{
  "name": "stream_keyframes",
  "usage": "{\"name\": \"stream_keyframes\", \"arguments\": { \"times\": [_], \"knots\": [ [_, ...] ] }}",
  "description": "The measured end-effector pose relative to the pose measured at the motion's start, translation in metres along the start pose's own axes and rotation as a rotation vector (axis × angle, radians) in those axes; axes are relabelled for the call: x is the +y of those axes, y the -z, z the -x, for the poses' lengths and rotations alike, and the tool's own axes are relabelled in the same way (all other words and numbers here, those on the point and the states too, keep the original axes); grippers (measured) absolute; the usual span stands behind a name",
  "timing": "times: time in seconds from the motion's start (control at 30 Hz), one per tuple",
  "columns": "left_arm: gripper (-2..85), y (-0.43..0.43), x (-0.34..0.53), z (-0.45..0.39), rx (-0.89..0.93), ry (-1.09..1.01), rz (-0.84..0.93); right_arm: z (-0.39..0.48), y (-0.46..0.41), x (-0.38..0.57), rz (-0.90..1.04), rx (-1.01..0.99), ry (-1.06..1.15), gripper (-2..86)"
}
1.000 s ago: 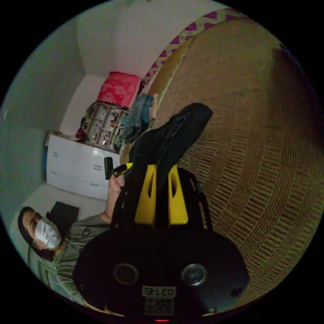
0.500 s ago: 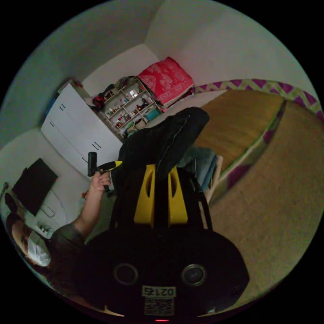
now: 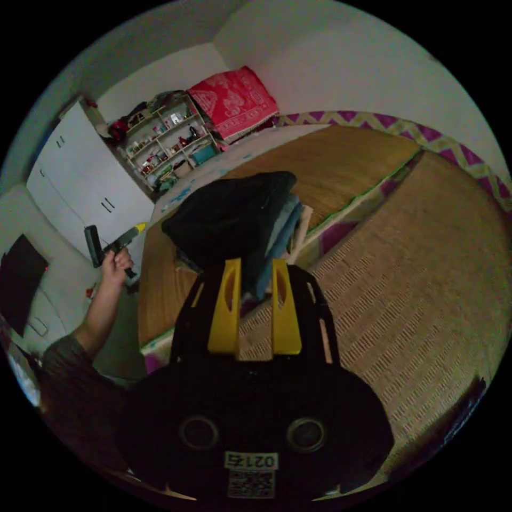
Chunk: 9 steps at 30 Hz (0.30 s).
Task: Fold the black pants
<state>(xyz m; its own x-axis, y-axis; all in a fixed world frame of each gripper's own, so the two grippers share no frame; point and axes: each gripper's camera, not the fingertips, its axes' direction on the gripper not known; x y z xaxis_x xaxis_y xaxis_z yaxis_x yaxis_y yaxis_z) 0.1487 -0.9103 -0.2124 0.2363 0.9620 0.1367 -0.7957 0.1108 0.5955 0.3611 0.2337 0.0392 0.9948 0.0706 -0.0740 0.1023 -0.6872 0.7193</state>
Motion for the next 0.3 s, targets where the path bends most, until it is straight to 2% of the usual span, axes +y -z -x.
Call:
{"name": "stream_keyframes", "arguments": {
  "times": [0.07,0.17,0.2,0.3],
  "knots": [
    [-0.1,0.019,0.02,-0.038,-0.026,-0.037,-0.037,0.005,0.03,0.039,-0.034,0.085,0.041,8.6],
    [-0.7,0.031,0.067,-0.105,-0.161,-0.151,-0.024,0.008,0.08,0.118,-0.1,0.302,0.097,8.2],
    [-0.7,0.027,0.087,-0.13,-0.207,-0.203,0.029,0.007,0.097,0.152,-0.112,0.41,0.113,8.3],
    [-0.8,0.013,0.133,-0.175,-0.145,-0.23,0.162,-0.015,0.136,0.233,-0.107,0.646,0.063,11.3]
  ]
}}
